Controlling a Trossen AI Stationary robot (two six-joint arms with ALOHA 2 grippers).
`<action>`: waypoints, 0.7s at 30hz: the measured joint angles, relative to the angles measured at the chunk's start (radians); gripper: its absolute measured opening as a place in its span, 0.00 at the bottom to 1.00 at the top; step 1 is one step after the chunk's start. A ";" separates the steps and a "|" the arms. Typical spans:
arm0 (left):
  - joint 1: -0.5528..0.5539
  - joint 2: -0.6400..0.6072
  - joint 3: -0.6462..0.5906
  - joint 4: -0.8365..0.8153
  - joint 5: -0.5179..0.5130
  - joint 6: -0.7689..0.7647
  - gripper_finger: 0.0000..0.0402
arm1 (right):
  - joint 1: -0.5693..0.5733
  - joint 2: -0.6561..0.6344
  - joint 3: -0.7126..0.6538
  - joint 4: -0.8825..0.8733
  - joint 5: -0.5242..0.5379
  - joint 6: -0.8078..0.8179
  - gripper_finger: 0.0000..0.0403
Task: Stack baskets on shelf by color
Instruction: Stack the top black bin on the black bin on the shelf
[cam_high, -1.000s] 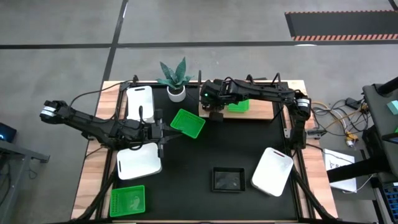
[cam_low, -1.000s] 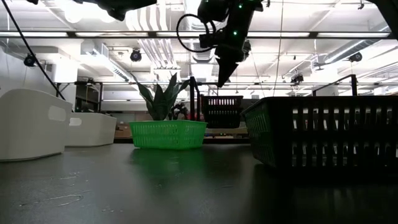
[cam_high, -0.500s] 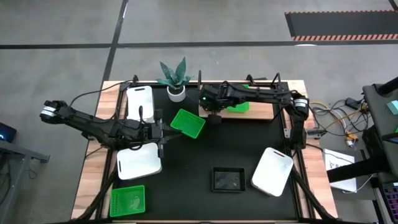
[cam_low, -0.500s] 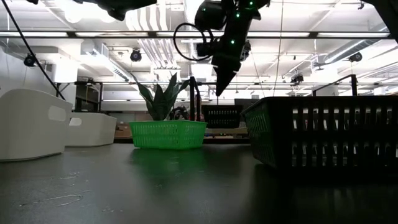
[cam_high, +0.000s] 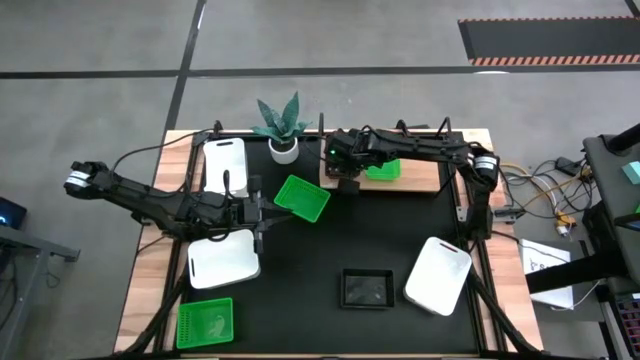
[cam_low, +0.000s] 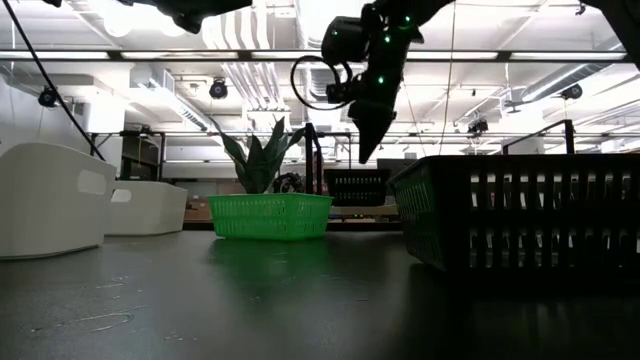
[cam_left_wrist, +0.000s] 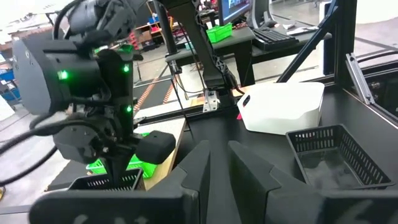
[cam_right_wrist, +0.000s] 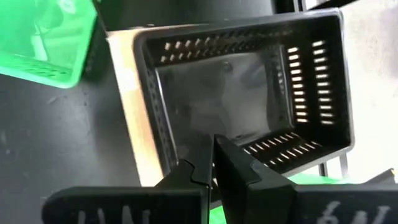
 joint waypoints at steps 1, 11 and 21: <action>0.000 0.000 0.000 0.000 0.000 0.000 0.10 | -0.002 0.000 -0.012 0.015 -0.001 -0.001 0.02; 0.000 0.000 0.000 0.000 0.000 0.000 0.10 | -0.008 0.000 -0.053 0.084 -0.070 0.023 0.02; 0.000 0.000 0.000 0.000 0.000 -0.002 0.10 | 0.003 0.003 -0.057 0.134 -0.119 0.043 0.02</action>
